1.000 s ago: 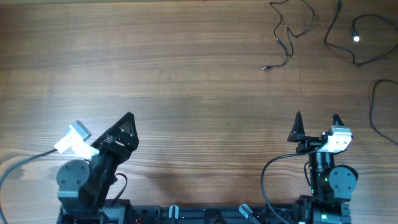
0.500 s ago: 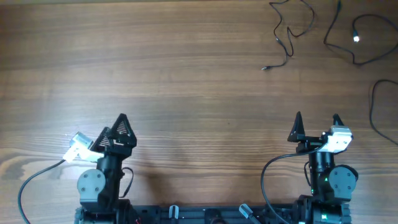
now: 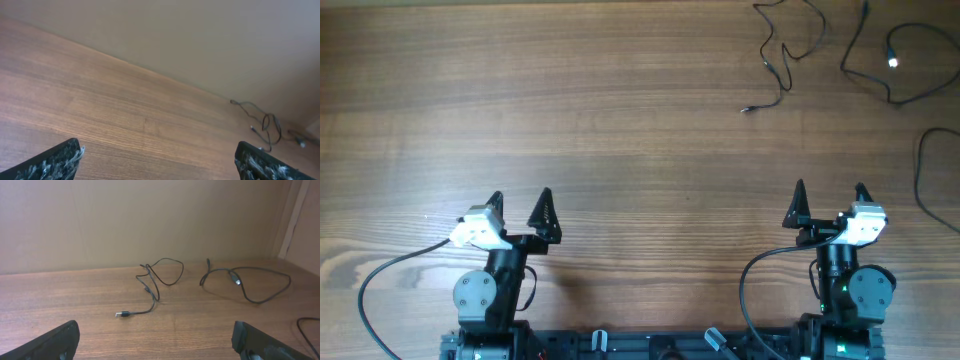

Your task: Untangle cables

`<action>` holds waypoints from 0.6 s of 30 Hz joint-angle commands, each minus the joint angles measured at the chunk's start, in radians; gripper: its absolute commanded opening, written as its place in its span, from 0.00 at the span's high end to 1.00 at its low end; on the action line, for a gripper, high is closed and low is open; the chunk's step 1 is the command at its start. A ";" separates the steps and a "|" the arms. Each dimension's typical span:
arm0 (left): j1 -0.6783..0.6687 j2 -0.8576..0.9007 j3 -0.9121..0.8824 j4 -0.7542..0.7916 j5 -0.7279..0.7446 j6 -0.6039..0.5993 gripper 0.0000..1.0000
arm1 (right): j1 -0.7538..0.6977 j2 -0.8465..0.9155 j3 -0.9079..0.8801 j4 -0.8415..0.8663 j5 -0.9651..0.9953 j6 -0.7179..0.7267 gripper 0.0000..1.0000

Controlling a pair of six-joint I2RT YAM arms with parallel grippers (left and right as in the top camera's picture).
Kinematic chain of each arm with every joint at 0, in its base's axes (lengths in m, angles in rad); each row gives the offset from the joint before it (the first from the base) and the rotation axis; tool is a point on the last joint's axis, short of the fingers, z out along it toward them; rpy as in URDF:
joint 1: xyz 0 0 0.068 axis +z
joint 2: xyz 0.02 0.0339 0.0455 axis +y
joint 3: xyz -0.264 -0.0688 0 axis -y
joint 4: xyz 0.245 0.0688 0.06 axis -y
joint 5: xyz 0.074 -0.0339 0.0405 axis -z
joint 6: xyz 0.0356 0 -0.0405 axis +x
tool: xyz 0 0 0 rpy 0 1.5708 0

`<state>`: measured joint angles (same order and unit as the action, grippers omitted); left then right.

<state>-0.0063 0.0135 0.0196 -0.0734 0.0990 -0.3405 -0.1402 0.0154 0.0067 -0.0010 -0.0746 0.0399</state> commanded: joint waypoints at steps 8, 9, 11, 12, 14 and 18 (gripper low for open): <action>-0.003 -0.010 -0.013 0.006 0.062 0.171 0.00 | -0.003 -0.012 -0.002 0.003 -0.008 -0.011 0.00; -0.003 -0.010 -0.013 0.006 0.064 0.182 0.00 | -0.003 -0.012 -0.002 0.003 -0.008 -0.011 0.00; -0.003 -0.010 -0.013 0.006 0.064 0.207 0.00 | -0.003 -0.012 -0.002 0.003 -0.008 -0.012 0.00; -0.003 -0.010 -0.013 0.006 0.065 0.206 0.00 | -0.003 -0.012 -0.002 0.003 -0.008 -0.011 0.00; -0.003 -0.010 -0.013 0.006 0.065 0.227 0.00 | -0.003 -0.012 -0.002 0.003 -0.008 -0.012 0.00; -0.003 -0.010 -0.013 0.006 0.050 0.203 0.00 | -0.003 -0.012 -0.002 0.003 -0.008 -0.012 0.00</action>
<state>-0.0063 0.0139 0.0193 -0.0734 0.1486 -0.1310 -0.1402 0.0154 0.0067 -0.0013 -0.0746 0.0399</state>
